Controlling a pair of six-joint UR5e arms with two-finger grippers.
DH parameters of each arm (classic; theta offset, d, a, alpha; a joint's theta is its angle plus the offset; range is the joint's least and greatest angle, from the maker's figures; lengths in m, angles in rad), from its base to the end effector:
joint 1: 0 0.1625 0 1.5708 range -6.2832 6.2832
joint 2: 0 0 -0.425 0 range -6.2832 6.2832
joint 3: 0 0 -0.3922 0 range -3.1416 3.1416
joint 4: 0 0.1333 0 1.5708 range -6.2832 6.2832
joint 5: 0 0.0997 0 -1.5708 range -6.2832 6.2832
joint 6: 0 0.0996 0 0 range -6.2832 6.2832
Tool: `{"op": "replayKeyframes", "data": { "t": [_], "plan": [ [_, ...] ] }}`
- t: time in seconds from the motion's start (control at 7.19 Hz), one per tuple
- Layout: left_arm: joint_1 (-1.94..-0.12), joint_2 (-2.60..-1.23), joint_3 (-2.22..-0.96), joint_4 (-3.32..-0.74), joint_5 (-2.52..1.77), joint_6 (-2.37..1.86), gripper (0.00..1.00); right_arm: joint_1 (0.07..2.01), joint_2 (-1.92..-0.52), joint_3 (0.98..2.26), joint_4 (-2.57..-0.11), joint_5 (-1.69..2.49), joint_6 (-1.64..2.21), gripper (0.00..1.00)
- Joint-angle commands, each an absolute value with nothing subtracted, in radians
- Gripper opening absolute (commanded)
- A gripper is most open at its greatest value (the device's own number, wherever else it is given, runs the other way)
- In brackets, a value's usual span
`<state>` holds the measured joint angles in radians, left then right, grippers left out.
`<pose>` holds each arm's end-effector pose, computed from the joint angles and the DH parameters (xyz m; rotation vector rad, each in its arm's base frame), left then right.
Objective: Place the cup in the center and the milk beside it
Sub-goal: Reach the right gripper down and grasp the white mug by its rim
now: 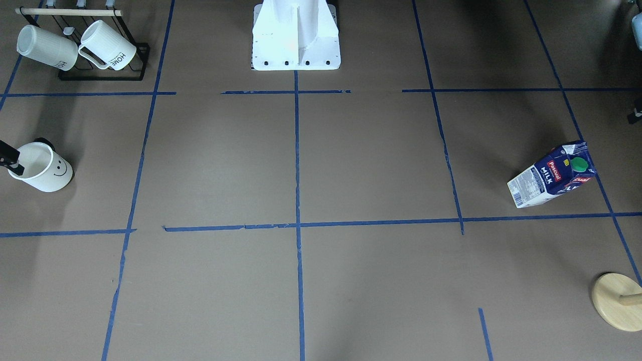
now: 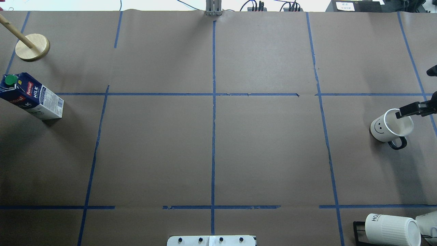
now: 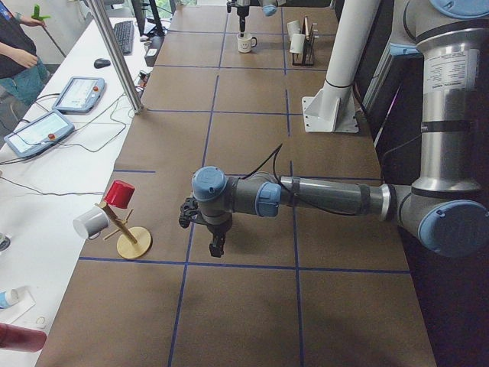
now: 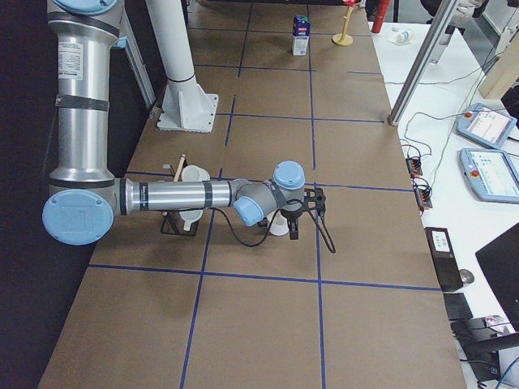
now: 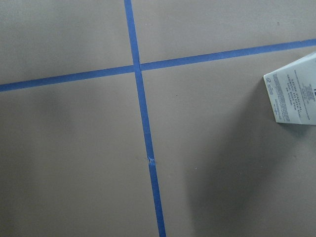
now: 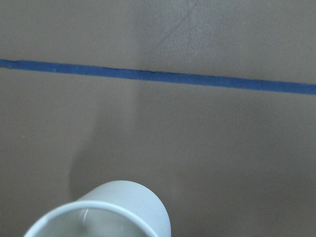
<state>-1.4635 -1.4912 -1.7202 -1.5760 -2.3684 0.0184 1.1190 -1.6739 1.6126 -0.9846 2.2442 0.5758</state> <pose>-0.0122 -0.4661 0.6207 0.0355 0.8003 0.1488 -0.1425 -0.4566 0.6267 0.1162 -0.8198 -0.0598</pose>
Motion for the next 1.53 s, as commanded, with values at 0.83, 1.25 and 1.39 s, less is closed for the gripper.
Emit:
{"op": "replayKeyframes", "data": {
  "t": [0.83,1.25,1.39],
  "plan": [
    [-1.463,-1.489,-1.718,-1.575,-2.368,0.018,1.0,1.094,-1.495,1.62,-1.15,2.276,0.662,0.0],
    [-1.463,-1.489,-1.723,-1.577,-2.37,0.018,1.0,1.004,-1.199,1.62,-1.373,2.266,0.881,0.0],
    [-1.462,-1.491,-1.723,-1.577,-2.37,0.018,1.0,0.915,-1.111,1.614,-1.376,2.214,1.046,0.0]
  ]
}}
